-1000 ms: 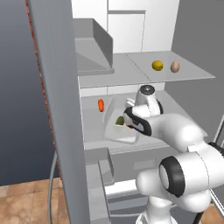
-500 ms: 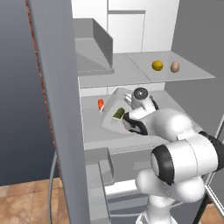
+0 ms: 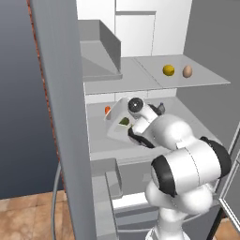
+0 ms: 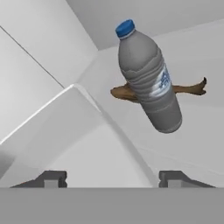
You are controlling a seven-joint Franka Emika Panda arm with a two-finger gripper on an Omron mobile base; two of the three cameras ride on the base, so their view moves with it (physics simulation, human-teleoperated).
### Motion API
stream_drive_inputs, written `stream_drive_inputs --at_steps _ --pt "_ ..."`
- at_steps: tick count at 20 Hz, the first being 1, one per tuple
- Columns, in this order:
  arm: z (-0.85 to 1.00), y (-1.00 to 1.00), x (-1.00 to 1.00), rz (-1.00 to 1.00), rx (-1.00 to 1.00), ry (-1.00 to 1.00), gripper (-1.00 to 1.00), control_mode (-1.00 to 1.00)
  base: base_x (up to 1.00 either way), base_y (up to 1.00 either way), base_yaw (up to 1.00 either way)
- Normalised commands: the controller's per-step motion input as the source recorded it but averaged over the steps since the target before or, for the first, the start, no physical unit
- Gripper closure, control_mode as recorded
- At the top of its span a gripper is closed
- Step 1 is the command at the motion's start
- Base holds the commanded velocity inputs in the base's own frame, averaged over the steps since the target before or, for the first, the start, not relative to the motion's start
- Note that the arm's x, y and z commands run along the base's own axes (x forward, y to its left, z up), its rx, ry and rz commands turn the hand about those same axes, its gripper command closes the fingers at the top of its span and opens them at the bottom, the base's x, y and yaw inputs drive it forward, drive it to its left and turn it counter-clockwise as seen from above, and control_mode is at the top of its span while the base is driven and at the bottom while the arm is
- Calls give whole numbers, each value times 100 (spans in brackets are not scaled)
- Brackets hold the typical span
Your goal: Place the tupperware on the second highest shelf of the fridge. Make space for the tupperware among the existing items by rearranging them on the shelves if needed. Close the fridge door when finished.
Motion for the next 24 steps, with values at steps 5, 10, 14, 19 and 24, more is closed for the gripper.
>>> stream_drive_inputs --at_steps 5,10,14,19,24 --pt "17 0 -53 -6 0 -12 -100 -100 0 0 0" --pt "79 -15 -75 2 0 -7 -100 -100 0 0 0" --pt "90 -31 -89 16 0 -3 -100 -100 0 0 0" --pt "74 -26 -98 37 0 4 -100 -100 0 0 0" --pt "86 -1 -51 42 0 27 -100 -100 0 0 0"
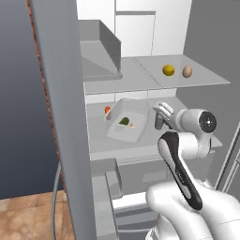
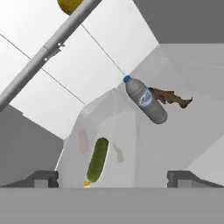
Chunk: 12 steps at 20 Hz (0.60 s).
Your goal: Place the tupperware on the second highest shelf of the fridge. Make space for the tupperware among the existing items by rearranging them on the shelves if needed. Close the fridge door when finished.
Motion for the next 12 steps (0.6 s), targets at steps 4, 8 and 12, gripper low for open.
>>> stream_drive_inputs --at_steps 4,8,12 --pt "56 19 -1 38 -13 41 -100 -100 0 0 0" --pt "13 14 -76 31 -28 25 -100 -100 0 0 0" --pt "0 1 -100 16 -31 6 -100 -100 0 0 0"
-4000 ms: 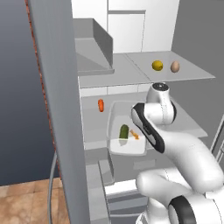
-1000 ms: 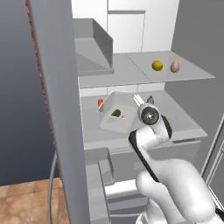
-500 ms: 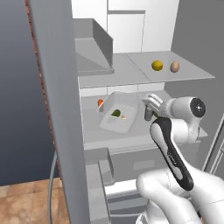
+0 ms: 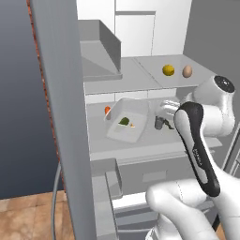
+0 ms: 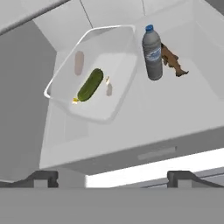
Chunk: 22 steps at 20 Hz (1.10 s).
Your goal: Place the tupperware on the second highest shelf of the fridge. Make space for the tupperware among the existing items by rearranging them on the shelves if needed. Close the fridge door when finished.
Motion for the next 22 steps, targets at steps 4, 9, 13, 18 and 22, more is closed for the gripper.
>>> stream_drive_inputs --at_steps 4,9,13,18,22 --pt "0 0 -79 10 -26 2 -100 -100 0 0 0" --pt "-1 -10 -38 2 -9 4 -100 -100 0 0 0" --pt "0 -14 -20 0 0 0 -100 -100 0 0 0" --pt "0 0 0 0 0 0 -100 100 -12 0 0" --pt "0 0 0 0 0 0 -100 100 -60 0 0"
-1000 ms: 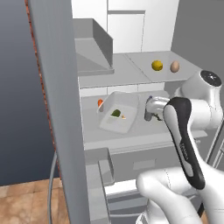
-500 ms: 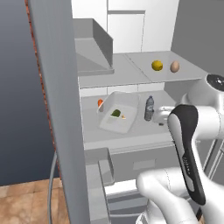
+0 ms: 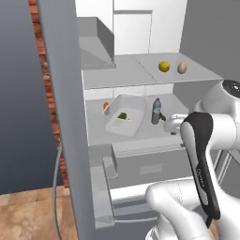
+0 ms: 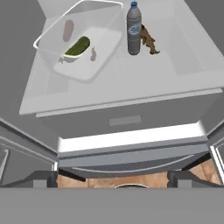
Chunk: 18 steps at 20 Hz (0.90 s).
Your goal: Place the tupperware on the second highest shelf of the fridge. Make space for the tupperware among the existing items by rearranging them on the shelves if needed. Close the fridge door when finished.
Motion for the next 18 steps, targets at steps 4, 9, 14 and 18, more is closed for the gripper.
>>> stream_drive_inputs --at_steps 4,9,14,18 --pt "0 0 0 0 0 0 -100 100 -58 0 0" --pt "0 0 0 0 0 0 -100 100 -62 0 0" --pt "0 0 0 0 0 0 -100 100 -47 -3 0" --pt "0 0 0 0 0 0 -100 100 -55 -8 0"
